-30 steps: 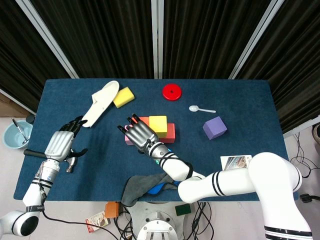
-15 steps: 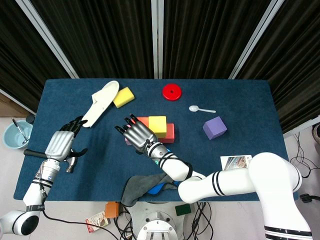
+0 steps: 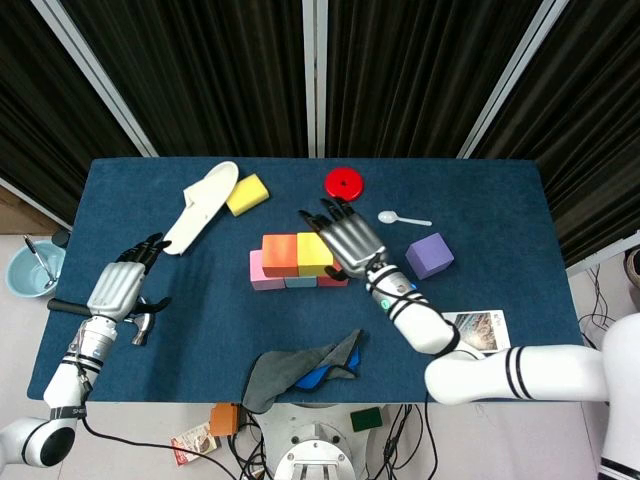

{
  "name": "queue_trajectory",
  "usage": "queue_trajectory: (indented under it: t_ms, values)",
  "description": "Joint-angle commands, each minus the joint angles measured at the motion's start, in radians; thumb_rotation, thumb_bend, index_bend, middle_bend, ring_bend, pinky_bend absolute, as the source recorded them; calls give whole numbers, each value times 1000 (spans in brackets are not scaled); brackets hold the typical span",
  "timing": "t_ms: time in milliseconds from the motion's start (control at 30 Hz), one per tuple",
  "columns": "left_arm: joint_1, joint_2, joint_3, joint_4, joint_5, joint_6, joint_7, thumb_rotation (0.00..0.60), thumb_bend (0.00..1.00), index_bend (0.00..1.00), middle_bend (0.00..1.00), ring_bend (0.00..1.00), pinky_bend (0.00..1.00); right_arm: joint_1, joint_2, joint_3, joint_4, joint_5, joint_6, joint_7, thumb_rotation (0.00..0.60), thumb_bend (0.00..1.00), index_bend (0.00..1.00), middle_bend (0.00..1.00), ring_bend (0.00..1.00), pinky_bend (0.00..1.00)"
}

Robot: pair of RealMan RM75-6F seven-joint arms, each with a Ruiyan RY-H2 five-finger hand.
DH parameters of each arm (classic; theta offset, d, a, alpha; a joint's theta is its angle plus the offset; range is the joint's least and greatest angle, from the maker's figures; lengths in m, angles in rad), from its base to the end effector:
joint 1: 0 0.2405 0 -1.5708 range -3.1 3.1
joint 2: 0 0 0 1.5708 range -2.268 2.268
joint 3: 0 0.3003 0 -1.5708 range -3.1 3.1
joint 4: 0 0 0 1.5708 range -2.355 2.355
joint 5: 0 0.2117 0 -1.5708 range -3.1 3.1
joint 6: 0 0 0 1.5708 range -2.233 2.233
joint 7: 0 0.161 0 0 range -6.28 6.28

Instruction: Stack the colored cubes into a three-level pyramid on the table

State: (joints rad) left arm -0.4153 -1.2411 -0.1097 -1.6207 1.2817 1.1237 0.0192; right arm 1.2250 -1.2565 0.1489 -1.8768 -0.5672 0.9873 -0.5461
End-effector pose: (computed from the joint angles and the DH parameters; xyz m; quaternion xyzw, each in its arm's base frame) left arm -0.2941 0.3147 0.0948 -0.6431 -0.4611 -0.3862 0.4739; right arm -0.0226 -0.4138 0.0474 0.7873 -0.3423 0.3469 0.3776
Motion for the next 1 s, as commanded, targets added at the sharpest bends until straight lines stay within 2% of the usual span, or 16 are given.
queue_trajectory:
  t_ms: [33,133,267,600,1000]
  values:
    - [-11,-5,2,4,-1,-20,1,600,172,114,43,95,179,-68,56,-49,-12,12,-82,87,600,644,0,251,4,0]
    - [-27,-9,2,6,-10,-49,17,600,172,114,57,95,179,-102,58,-64,32,5,-163,156,600,854,0,257,3,0]
    - [-49,-14,4,0,-37,-83,69,600,173,113,104,100,179,-138,24,-74,107,-31,-239,231,600,972,0,257,0,0]
    - [-69,-34,-3,-7,-79,-100,110,600,174,114,106,101,178,-143,-103,-51,307,-59,-358,332,600,991,0,257,0,0]
    - [-70,-38,0,-6,-89,-93,117,600,174,113,106,101,178,-122,-208,-13,427,-115,-387,377,600,990,0,249,0,0]
